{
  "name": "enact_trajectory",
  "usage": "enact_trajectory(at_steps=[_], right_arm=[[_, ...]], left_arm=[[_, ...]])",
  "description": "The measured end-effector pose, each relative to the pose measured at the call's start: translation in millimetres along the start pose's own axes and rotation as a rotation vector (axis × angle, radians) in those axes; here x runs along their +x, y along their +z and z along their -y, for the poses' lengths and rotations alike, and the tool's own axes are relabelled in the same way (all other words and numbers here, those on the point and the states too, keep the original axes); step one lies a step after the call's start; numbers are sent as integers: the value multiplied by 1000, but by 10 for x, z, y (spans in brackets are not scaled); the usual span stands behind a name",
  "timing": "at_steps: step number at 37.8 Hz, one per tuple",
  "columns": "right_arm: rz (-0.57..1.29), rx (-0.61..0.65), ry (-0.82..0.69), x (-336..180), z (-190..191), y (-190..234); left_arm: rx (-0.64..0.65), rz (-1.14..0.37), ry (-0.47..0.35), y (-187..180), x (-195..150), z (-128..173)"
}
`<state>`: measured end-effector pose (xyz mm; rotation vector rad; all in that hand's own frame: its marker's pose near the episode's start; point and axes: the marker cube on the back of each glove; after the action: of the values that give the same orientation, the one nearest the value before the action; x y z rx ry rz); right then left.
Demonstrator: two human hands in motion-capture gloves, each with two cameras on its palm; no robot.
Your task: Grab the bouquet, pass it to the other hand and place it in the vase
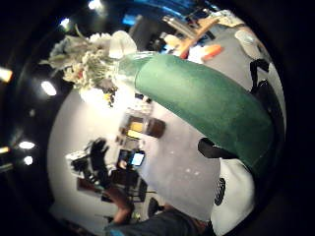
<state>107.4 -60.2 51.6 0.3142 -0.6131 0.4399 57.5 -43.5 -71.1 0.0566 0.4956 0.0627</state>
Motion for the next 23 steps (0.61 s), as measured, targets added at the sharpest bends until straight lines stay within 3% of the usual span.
enact_trajectory(at_steps=[6,12,16,20,23], right_arm=[[242,34,-59,-308,-95,-131],[511,11,-179,-649,-156,-125],[625,-2,-240,-859,-206,-99],[758,2,-359,-1071,-263,-69],[776,-44,-273,-1102,-319,24]], left_arm=[[34,-226,-10,-2,196,246],[10,-669,36,-66,641,607],[-10,-870,85,-94,981,820],[14,-955,175,-96,1217,928],[85,-914,264,-90,1285,1018]])
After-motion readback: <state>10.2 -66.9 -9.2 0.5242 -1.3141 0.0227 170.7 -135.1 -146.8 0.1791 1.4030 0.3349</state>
